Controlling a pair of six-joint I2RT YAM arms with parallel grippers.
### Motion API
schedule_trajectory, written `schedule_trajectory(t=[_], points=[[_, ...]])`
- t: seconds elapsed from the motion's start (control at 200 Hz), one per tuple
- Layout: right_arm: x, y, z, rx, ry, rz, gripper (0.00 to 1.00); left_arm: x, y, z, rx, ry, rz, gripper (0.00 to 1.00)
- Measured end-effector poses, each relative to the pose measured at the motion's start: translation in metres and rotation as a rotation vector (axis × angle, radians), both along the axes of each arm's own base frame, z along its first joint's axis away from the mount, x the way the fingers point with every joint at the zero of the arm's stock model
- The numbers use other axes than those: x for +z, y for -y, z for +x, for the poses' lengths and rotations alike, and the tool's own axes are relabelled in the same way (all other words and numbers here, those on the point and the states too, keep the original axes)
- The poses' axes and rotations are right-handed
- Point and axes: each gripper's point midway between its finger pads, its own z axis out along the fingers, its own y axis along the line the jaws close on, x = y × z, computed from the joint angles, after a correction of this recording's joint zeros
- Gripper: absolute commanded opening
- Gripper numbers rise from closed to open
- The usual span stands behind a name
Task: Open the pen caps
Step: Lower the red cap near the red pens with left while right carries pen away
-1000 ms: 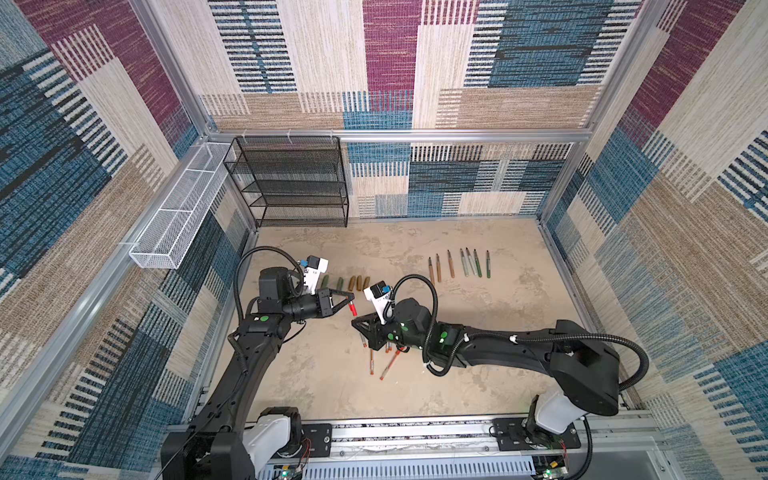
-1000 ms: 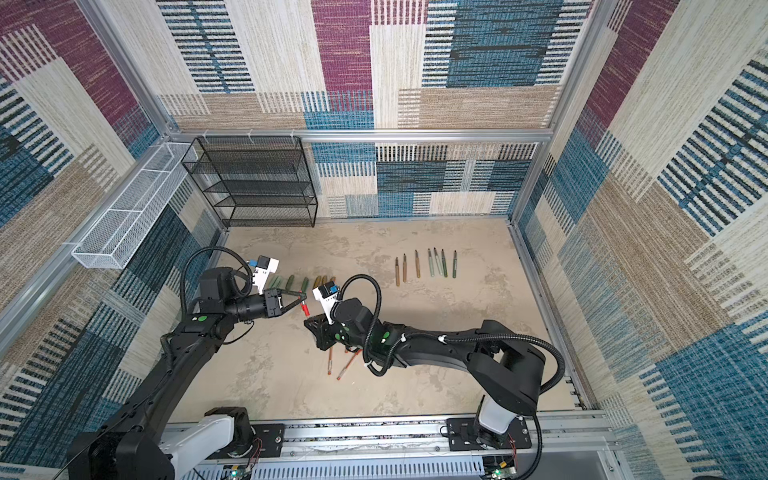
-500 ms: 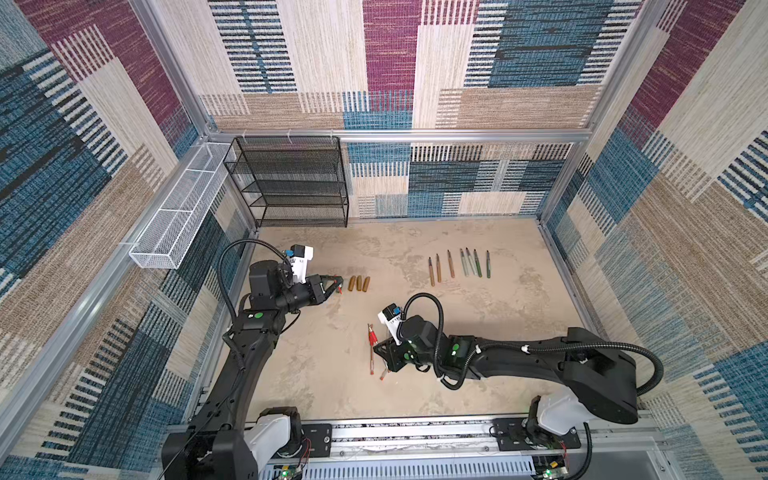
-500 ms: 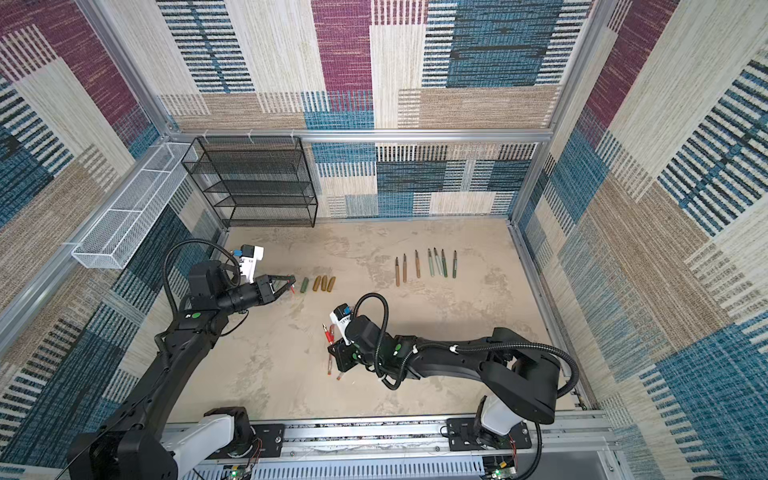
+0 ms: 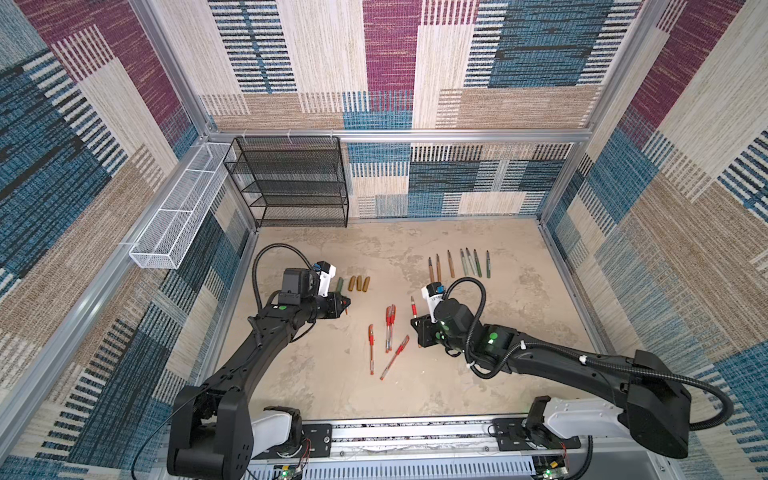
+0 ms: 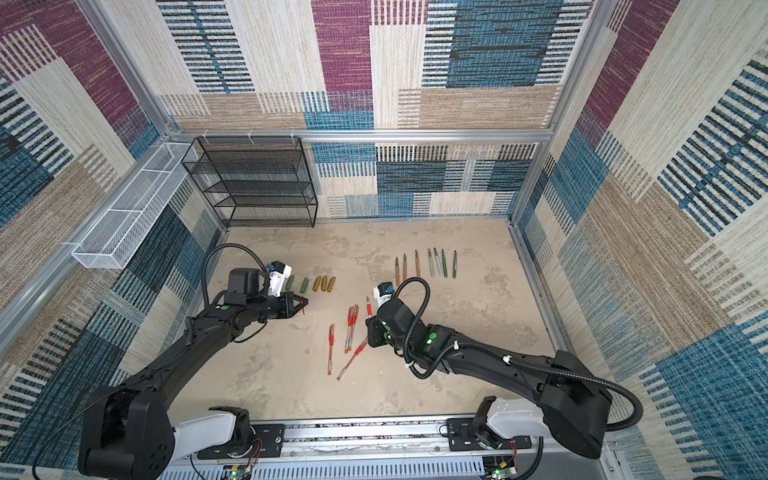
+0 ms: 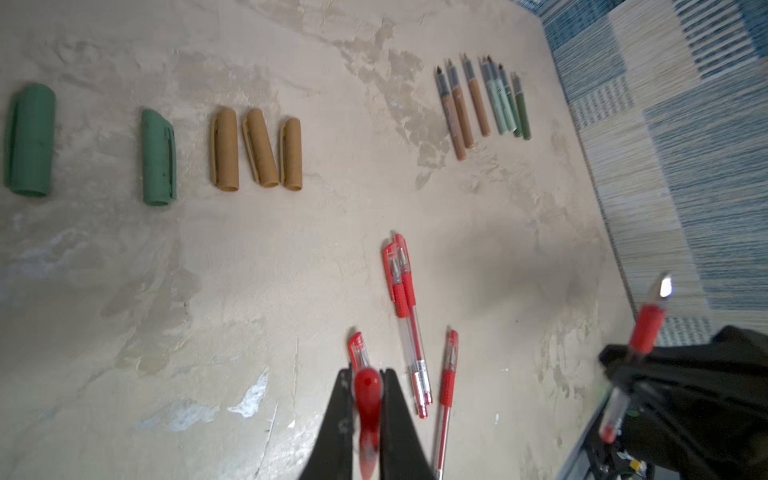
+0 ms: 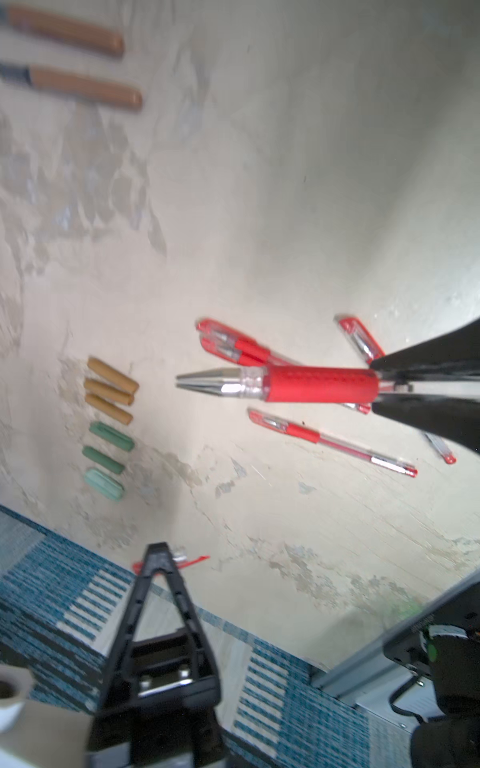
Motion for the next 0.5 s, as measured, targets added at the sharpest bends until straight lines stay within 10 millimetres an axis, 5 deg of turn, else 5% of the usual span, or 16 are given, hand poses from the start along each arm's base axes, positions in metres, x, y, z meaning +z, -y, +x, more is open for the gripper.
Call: schedule_trajectory(t=[0.18,0.501], points=[[0.005,0.033,0.007,-0.079,-0.020,-0.018,0.00,-0.039,0.011,-0.003,-0.023,-0.111,0.077,0.00],[-0.017,0.073,0.000,-0.171,-0.111,-0.071,0.00,-0.082,0.023,0.013,-0.047,-0.275,0.143,0.00]])
